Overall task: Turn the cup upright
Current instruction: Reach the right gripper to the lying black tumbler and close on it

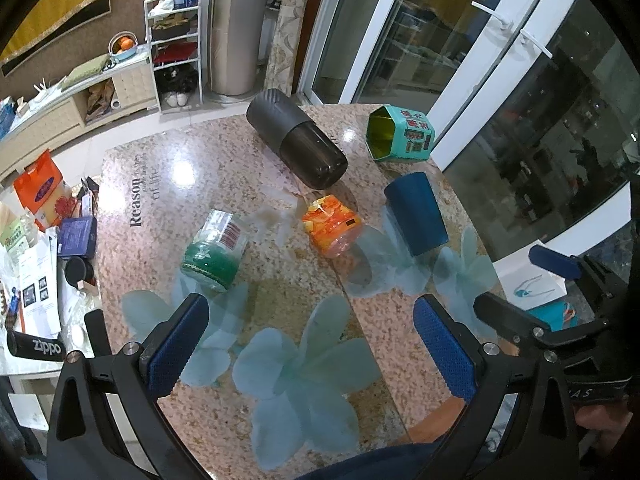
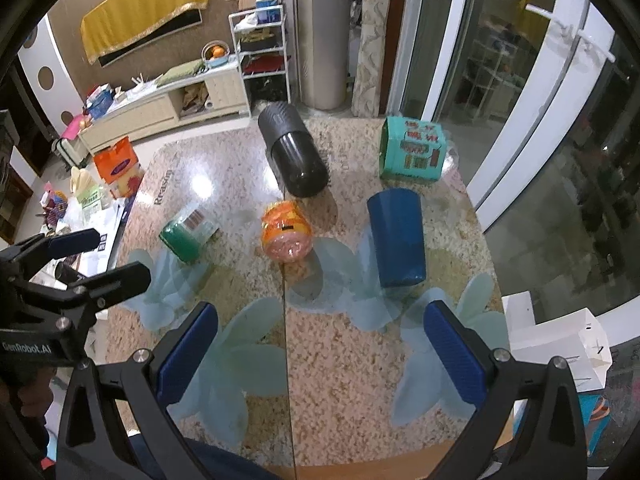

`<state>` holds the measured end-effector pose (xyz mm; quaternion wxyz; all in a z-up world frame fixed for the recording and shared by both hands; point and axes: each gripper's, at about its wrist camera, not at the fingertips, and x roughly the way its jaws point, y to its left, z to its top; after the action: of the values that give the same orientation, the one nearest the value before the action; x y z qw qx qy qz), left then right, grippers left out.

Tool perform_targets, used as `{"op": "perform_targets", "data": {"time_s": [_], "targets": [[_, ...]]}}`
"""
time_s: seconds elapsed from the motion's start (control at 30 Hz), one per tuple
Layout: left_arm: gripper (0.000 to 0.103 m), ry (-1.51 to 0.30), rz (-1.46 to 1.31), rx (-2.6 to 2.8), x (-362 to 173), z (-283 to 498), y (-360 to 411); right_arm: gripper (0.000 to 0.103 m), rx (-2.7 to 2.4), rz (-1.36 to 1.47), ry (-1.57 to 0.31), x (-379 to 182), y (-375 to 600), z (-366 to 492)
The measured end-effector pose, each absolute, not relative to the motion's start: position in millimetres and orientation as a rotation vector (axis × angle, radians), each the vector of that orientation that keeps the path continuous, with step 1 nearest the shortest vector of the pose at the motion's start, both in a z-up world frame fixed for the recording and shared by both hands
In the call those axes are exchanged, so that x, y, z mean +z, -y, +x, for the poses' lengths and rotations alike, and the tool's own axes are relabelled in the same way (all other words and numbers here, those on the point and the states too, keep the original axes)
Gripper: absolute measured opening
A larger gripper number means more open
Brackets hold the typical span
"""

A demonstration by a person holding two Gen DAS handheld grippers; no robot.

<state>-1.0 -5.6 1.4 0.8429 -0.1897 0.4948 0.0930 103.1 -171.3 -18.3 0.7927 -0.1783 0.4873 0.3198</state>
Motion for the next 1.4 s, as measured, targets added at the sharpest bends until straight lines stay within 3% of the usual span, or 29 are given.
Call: {"op": "perform_targets", "data": {"time_s": [0.53,1.1,1.4], "targets": [[0.103,-1.174,-0.542,0.246,-51.7,38.3,-17.2,0.103,0.808,-0.536,-1.126,-43.6,120.7,190.0],[0.103,-1.278,-0.726,0.354,-128.4,41.1,-18.4,0.103,0.996,-0.738,-1.163,-123.1,-20.5,275.1],[0.103,-1.282,-0.748,0.334,-144.2,50.8,-11.7,0.103,0.998,-0.747,-1.237,-165.3,-53.4,299.6]]}}
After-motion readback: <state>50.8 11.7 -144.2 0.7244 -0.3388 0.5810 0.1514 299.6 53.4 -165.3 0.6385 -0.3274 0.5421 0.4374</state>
